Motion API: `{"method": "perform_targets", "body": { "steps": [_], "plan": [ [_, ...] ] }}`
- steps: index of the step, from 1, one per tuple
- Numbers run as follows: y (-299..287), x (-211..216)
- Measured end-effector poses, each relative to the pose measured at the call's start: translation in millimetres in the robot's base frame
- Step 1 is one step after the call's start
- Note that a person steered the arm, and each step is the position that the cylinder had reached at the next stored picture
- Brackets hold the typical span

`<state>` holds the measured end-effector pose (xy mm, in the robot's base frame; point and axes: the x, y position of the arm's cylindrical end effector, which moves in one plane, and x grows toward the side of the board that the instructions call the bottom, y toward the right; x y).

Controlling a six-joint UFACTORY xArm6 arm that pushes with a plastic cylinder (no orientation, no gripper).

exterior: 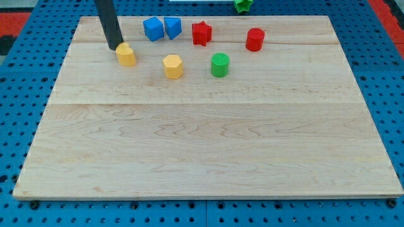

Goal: Slide the yellow hexagon down and right a bit

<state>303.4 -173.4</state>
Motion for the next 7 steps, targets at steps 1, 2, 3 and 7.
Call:
{"method": "perform_targets", "body": {
  "steps": [1, 2, 3, 7],
  "plan": [
    [12.2, 8.7],
    [12.6, 9.0],
    [4.1, 9.0],
    [-12.2, 9.2]
  ]
}}
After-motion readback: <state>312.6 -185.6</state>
